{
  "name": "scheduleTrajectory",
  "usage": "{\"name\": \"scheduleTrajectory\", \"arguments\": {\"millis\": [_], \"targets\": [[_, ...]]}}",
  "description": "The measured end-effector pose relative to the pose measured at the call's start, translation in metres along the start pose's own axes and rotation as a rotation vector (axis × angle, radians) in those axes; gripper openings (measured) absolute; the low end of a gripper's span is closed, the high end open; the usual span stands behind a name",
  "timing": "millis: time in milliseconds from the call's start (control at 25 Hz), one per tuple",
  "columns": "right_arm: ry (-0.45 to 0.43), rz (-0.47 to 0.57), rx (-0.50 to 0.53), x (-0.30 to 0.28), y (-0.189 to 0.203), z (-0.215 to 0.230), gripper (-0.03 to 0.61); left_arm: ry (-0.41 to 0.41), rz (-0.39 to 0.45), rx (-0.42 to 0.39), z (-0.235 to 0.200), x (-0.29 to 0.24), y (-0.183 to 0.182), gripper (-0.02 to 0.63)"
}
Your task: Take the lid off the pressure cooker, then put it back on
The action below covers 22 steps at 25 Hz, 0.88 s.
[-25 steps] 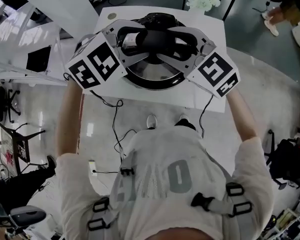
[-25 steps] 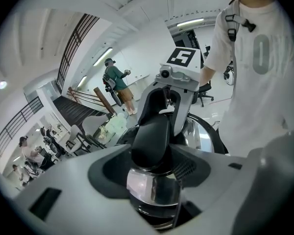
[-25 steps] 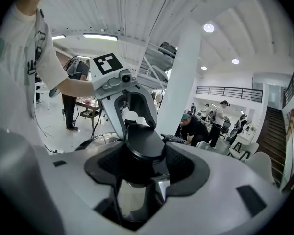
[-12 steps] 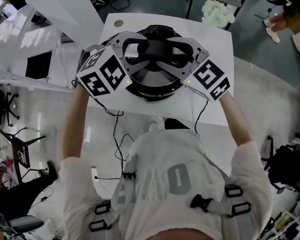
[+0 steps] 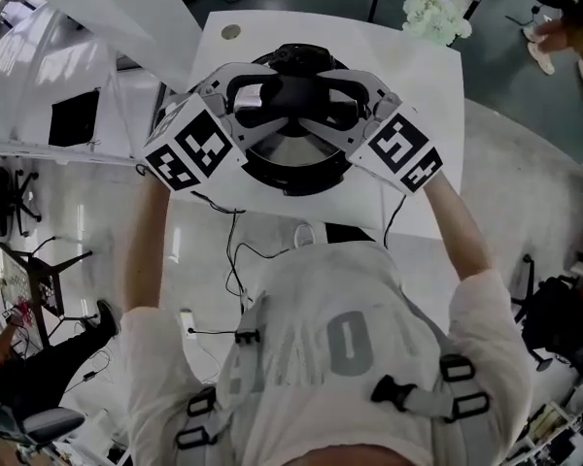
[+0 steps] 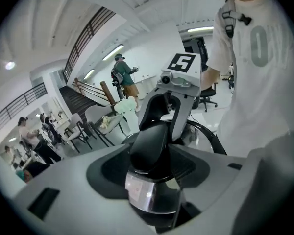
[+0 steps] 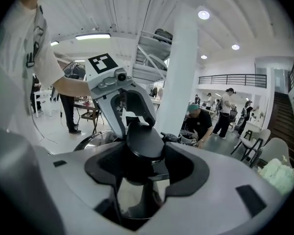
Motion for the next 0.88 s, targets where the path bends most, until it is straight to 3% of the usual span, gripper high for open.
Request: {"name": "scheduleTrajectory", "arguments": {"millis": [160,320,440,680,760,880], "targets": [[0.008,0.006,-0.006,0.002,0.001,-0.002,0.255,0.001,0.118,0.13,-0.002,0.004,-0.004,0.235],[0.034,-0.021,0.066,0.0,0.011,-0.011,0.252,0.023,0.128,0.157,0.005,0.004,-0.003,0.241],[0.009,-0.015,0.047,-0.002,0.012,-0.011,0.259,0.016,0.179,0.192,0.005,0.005,0.0,0.244],[-0.011,-0.009,0.032,0.002,0.013,-0.009,0.259,0.017,0.186,0.251,0.002,0.005,0.0,0.25],[-0.021,-0.013,0.019,0.002,0.013,-0.01,0.261,0.014,0.158,0.279,0.002,0.006,0.008,0.291],[-0.037,-0.022,-0.062,0.006,0.014,-0.007,0.261,0.04,0.177,0.318,0.007,0.002,0.012,0.295]]}}
Point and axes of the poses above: the fingertips, and each gripper's own axes: x backward along the fingers, z to its right, y out of its underside, the point moved 2 cm from there along x, backward along the fingers, and after that the axes turned 15 degrees about -x, right-handed, at the moved point
